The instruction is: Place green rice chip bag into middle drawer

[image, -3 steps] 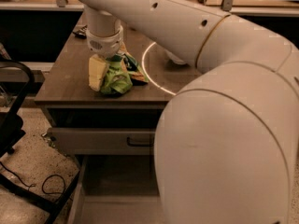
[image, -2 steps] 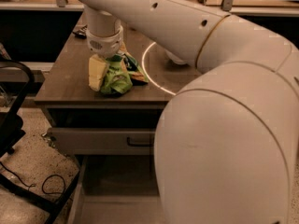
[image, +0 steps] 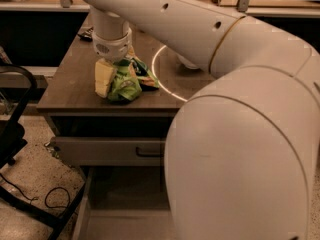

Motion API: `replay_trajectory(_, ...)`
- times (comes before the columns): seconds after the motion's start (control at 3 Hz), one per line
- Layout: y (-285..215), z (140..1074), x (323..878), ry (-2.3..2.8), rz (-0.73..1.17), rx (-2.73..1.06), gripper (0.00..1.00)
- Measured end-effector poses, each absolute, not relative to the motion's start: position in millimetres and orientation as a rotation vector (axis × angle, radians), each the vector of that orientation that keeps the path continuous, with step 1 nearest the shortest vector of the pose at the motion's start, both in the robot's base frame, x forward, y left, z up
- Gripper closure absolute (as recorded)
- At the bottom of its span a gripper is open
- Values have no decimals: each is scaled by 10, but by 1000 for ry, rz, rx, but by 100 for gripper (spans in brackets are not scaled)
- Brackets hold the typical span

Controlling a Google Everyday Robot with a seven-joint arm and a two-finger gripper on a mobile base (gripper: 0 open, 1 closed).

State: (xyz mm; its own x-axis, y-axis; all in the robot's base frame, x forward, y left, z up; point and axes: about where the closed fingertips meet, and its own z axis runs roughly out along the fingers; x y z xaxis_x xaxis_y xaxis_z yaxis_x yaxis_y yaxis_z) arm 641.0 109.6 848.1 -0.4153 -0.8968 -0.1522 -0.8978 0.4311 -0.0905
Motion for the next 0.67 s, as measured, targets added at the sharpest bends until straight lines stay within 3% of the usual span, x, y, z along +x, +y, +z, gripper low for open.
replay_trajectory(0.67,1020,8756,6424,2471,-62,-1554,100)
